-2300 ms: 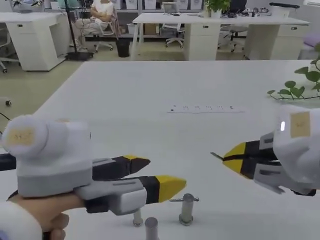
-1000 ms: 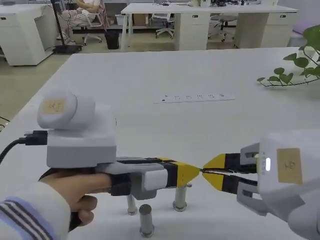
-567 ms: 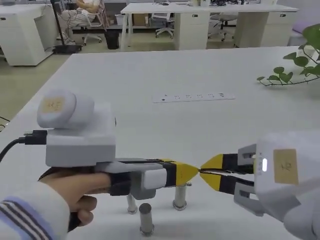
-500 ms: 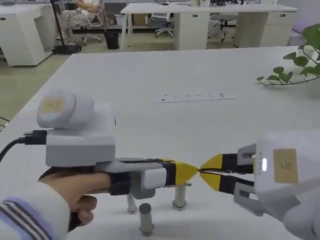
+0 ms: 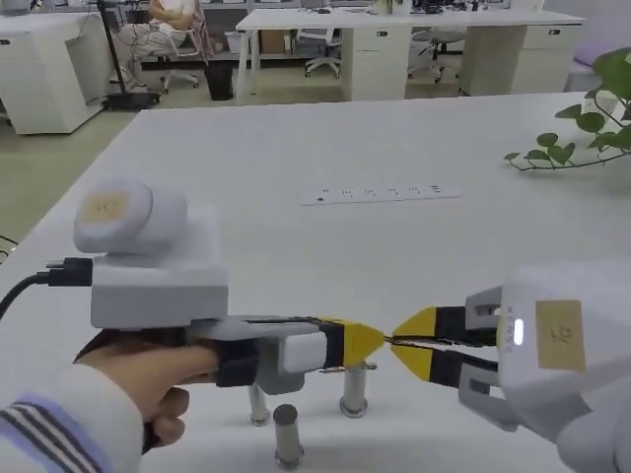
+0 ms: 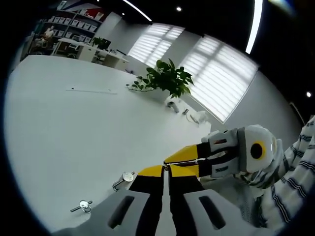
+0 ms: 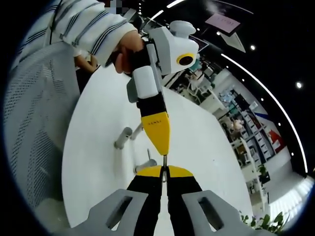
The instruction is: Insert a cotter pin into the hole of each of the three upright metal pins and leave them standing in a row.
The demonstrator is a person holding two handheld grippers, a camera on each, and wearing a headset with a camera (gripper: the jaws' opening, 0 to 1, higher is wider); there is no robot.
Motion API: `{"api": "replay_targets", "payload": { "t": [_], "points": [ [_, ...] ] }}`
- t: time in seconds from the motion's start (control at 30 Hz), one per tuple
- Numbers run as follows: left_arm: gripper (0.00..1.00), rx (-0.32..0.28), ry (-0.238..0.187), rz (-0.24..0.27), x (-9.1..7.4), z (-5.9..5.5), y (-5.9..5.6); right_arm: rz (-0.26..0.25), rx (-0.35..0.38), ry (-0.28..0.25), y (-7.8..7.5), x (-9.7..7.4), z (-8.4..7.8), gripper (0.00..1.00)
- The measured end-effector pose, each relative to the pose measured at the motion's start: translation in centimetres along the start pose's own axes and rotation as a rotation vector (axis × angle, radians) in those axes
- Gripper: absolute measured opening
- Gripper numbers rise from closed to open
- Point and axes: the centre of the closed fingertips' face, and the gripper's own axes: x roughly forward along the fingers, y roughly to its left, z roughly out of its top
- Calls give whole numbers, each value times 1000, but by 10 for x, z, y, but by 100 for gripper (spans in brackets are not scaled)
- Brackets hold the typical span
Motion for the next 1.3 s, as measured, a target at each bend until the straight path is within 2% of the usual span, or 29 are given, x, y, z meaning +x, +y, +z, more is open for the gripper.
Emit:
{"api": "replay_targets", "payload": {
  "t": [0.13, 0.5, 0.63, 0.7, 0.77, 0.8, 0.87, 1.0, 1.07, 1.17, 1.3],
  "points": [
    [0, 27, 6, 11, -1, 0, -1, 7, -2, -4, 0, 0, 1, 3],
    [0, 17, 9, 13, -5, 0, -1, 32, 27, -37, 2, -1, 6, 4],
    [0, 15, 12, 16, -8, -3, 2, 50, 79, -67, 2, -3, 9, 17],
    [0, 21, 7, 1, -12, -3, 0, 60, 120, -64, 1, -6, 5, 16],
    [0, 50, 11, -12, -15, -4, -2, 102, 207, -82, 4, -8, 2, 18],
    [0, 71, 5, -21, -18, -3, -3, 136, 256, -95, 7, -9, 2, 20],
    [0, 113, -4, -46, -21, -1, -7, 255, 411, -126, 20, -13, 4, 26],
    [0, 198, 5, -102, -27, -3, -16, 365, 627, -213, 24, -19, 11, 29],
    [0, 205, 5, -131, -28, -4, -20, 397, 659, -243, 24, -22, 13, 29],
    [0, 233, 14, -181, -30, -7, -28, 405, 651, -246, 25, -23, 13, 27],
    [0, 289, 16, -202, -31, -10, -32, 438, 670, -270, 30, -25, 20, 20]
  ]
}}
